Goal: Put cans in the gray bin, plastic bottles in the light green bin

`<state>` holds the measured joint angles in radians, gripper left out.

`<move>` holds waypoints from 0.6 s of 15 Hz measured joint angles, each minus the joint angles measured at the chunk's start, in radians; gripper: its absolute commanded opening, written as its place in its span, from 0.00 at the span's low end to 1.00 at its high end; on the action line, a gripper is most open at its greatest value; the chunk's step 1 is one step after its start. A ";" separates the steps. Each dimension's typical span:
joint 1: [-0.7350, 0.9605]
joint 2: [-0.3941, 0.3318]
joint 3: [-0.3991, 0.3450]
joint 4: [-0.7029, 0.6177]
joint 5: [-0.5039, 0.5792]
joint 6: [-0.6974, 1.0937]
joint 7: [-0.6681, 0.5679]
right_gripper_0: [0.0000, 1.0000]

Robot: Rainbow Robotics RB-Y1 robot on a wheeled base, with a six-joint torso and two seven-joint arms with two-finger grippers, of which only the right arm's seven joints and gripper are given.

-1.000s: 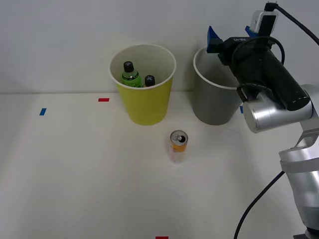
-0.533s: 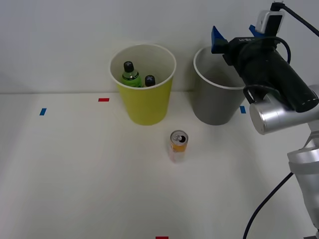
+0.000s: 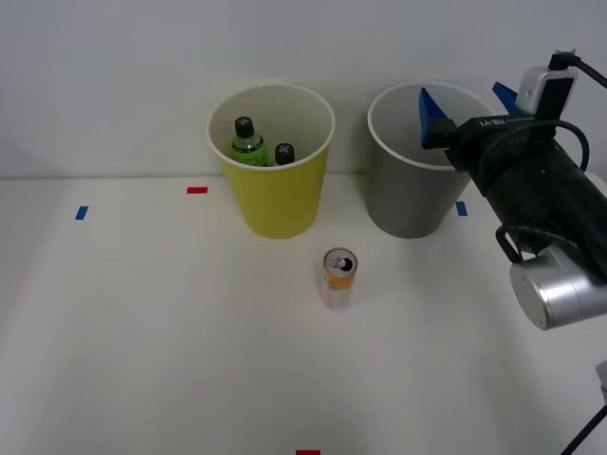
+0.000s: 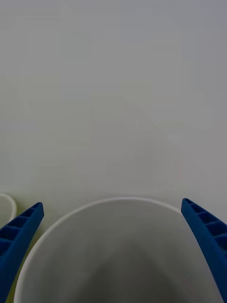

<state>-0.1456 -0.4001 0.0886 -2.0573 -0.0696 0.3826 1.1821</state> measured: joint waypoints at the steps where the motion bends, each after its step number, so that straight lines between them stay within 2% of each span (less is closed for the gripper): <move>1: 0.032 -0.002 -0.002 -0.023 0.023 0.000 -0.007 1.00; 4: 0.133 -0.009 -0.013 -0.098 0.078 -0.001 -0.032 1.00; 9: 0.326 -0.010 -0.026 -0.201 0.088 -0.036 -0.063 1.00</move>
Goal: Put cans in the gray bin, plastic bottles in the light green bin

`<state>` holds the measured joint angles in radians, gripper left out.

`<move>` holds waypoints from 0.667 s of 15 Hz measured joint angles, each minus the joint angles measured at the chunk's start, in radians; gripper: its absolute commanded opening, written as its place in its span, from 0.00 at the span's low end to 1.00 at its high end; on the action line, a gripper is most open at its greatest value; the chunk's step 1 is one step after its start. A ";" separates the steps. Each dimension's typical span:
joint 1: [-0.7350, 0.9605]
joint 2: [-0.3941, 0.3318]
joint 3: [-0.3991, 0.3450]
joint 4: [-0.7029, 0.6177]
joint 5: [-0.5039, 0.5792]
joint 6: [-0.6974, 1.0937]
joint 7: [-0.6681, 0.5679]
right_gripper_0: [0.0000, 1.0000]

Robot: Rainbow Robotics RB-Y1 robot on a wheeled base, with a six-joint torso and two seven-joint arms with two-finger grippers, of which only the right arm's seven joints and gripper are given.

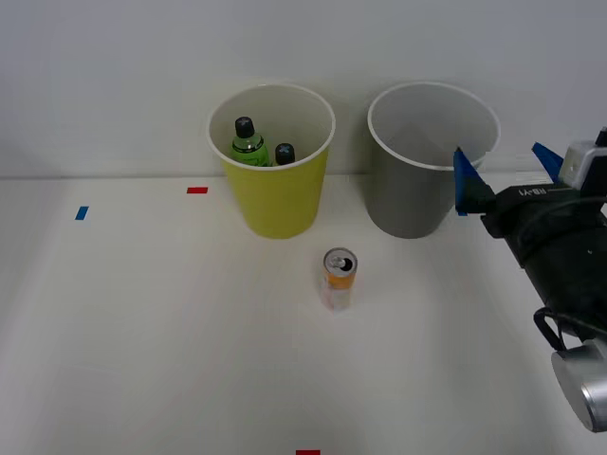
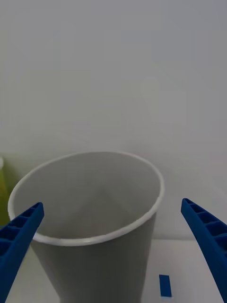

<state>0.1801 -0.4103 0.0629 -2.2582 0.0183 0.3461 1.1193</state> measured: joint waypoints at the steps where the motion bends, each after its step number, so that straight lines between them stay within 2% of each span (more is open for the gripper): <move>1: 0.038 0.006 0.000 -0.004 0.001 -0.035 -0.004 1.00; 5: 0.210 0.053 0.007 -0.006 0.030 -0.182 -0.011 1.00; 10: 0.343 0.146 0.029 -0.007 0.153 -0.247 -0.013 1.00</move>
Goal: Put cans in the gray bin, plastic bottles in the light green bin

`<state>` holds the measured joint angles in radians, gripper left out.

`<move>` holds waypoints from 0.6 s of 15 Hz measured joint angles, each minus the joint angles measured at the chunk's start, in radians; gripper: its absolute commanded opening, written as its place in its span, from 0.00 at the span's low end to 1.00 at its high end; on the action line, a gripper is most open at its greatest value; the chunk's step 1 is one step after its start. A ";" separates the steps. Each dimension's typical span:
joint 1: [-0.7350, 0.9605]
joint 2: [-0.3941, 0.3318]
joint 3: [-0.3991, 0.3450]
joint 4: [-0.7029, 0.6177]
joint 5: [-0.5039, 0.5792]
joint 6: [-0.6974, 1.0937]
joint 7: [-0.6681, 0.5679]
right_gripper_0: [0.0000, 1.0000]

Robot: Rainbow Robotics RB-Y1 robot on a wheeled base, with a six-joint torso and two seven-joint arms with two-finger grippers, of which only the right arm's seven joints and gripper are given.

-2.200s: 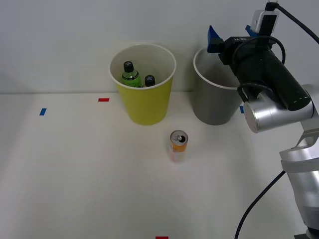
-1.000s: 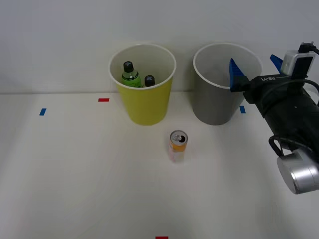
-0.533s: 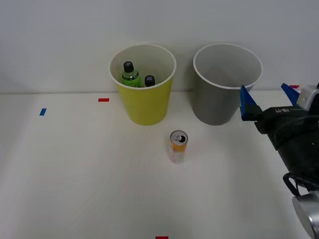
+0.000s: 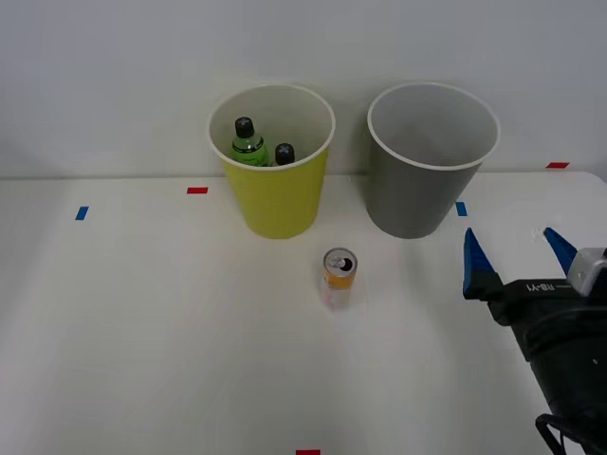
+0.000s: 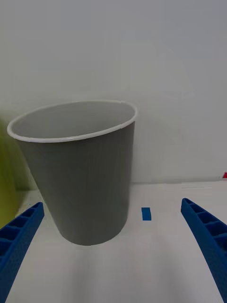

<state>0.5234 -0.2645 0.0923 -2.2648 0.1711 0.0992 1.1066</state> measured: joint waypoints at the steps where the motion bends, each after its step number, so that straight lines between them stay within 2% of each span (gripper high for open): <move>1: 0.021 0.018 0.002 0.000 0.003 -0.006 0.001 1.00; 6: 0.098 0.091 0.012 0.000 0.018 -0.010 0.004 1.00; 9: 0.142 0.152 0.011 0.000 0.095 -0.035 0.001 1.00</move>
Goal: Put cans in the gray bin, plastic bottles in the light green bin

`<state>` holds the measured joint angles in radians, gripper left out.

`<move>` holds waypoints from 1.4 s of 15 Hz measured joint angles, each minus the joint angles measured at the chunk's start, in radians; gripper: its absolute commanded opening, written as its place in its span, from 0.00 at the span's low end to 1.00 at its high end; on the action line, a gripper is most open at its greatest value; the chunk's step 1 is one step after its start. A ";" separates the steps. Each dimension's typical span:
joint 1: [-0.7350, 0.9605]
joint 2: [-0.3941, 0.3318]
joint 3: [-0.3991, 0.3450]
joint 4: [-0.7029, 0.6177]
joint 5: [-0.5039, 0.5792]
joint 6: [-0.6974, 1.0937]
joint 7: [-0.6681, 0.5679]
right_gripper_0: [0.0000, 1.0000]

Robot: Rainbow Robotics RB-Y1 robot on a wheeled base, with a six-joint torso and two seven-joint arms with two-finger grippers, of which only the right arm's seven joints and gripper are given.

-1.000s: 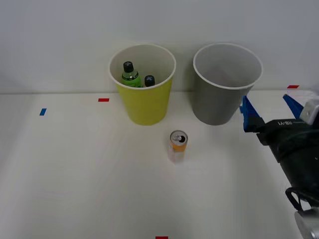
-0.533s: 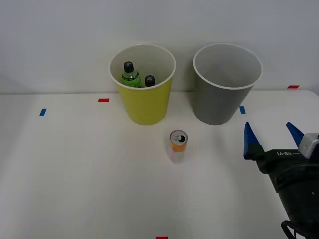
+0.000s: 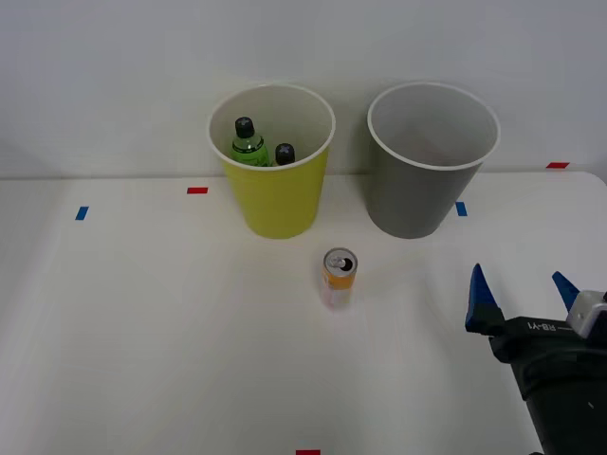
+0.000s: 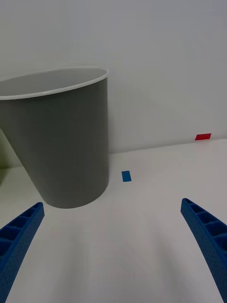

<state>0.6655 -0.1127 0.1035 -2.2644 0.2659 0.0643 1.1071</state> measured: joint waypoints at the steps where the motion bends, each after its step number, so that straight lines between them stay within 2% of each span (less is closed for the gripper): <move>1: 0.018 0.022 -0.003 0.000 0.002 -0.028 -0.002 1.00; 6: 0.102 0.110 -0.001 0.012 -0.007 -0.148 -0.021 1.00; 11: 0.099 0.130 -0.020 0.175 0.011 -0.432 -0.137 1.00; 14: 0.119 0.130 -0.019 0.178 0.043 -0.443 -0.136 1.00; 17: 0.144 0.130 -0.015 0.178 0.149 -0.458 -0.138 1.00; 21: 0.206 0.130 -0.010 0.178 0.132 -0.505 -0.130 1.00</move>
<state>0.8710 0.0175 0.0938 -2.0862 0.3978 -0.4407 0.9770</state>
